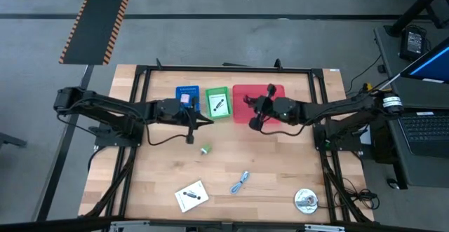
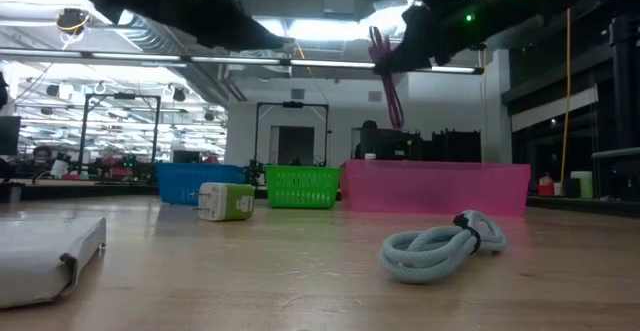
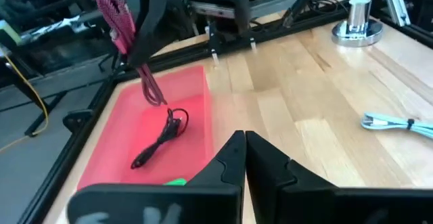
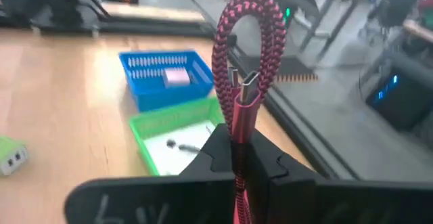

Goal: Pick and place items into bin
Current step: Put the red charger cable into the red bin

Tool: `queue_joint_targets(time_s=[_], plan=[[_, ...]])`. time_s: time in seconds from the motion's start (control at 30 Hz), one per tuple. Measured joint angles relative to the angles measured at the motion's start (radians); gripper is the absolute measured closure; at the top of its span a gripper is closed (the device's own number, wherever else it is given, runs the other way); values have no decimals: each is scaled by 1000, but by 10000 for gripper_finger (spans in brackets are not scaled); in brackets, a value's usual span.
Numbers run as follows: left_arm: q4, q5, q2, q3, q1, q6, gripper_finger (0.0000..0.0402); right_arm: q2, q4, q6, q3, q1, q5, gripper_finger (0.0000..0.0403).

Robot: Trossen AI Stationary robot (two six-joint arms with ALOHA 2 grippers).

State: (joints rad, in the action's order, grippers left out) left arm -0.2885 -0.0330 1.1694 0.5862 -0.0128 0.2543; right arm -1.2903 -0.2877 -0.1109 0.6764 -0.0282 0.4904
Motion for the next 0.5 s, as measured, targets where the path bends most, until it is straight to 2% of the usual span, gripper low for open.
queue_joint_targets(time_s=[0.37, 0.5], plan=[[6, 0, -10, -24, 0, -77, 399, 0, 191, 184, 1, -128, -2, 403], [1, 0, -10, -24, 0, -77, 398, -6, 362, 242, 59, -157, -3, 403]])
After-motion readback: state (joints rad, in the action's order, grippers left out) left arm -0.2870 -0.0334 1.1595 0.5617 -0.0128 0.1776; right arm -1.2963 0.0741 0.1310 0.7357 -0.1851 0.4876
